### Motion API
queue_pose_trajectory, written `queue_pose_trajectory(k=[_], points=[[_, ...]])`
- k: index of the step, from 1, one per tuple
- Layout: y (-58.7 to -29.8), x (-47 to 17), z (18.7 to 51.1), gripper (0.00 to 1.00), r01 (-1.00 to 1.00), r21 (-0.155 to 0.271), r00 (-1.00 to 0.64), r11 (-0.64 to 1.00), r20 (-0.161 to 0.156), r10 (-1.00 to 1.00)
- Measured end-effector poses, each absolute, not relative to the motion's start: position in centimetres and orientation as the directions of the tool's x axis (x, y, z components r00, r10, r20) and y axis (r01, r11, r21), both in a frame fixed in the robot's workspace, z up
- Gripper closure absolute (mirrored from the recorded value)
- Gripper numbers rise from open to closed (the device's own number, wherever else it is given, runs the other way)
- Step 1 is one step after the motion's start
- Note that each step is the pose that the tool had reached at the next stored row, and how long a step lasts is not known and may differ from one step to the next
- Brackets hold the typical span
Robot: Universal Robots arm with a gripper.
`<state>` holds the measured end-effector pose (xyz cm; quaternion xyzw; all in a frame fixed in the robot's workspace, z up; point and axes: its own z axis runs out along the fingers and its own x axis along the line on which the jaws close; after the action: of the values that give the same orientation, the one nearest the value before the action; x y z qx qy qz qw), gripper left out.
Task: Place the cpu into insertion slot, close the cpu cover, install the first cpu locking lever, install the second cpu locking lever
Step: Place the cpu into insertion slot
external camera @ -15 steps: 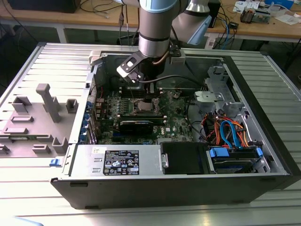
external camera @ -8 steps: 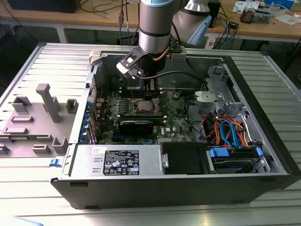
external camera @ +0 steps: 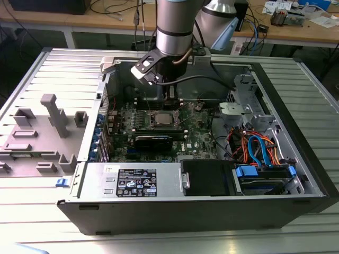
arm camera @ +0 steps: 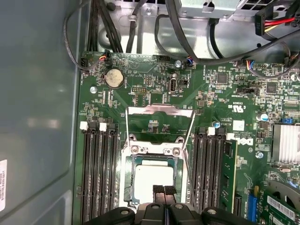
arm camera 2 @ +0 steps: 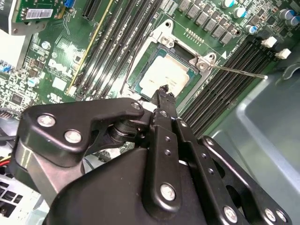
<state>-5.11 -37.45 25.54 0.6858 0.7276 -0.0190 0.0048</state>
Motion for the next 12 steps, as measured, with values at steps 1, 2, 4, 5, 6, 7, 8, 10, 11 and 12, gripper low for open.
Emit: queue_pose_trajectory(k=[1,2,4,5,6,7,8,10,11,12], points=[[-37.4,-5.1,25.7,0.89,0.998,-0.021,-0.059,0.059,-0.033,0.998],[-37.4,-5.1,25.8,0.89,0.998,-0.021,-0.059,0.059,-0.033,0.998],[-37.4,-5.1,26.2,0.89,0.998,-0.021,-0.059,0.059,-0.033,0.998],[-37.4,-5.1,26.3,0.89,0.998,-0.021,-0.059,0.059,-0.033,0.998],[-37.4,-5.1,26.4,0.89,0.998,-0.021,-0.059,0.059,-0.033,0.998],[-37.4,-5.1,26.5,0.89,0.998,-0.021,-0.059,0.059,-0.033,0.998],[-37.4,-5.1,26.7,0.89,0.998,-0.021,-0.059,0.059,-0.033,0.998],[-37.4,-5.1,26.9,0.89,0.998,-0.021,-0.059,0.059,-0.033,0.998],[-37.4,-5.1,26.9,0.89,0.998,-0.021,-0.059,0.059,-0.033,0.998],[-37.4,-5.1,26.9,0.89,0.998,-0.021,-0.059,0.059,-0.033,0.998]])
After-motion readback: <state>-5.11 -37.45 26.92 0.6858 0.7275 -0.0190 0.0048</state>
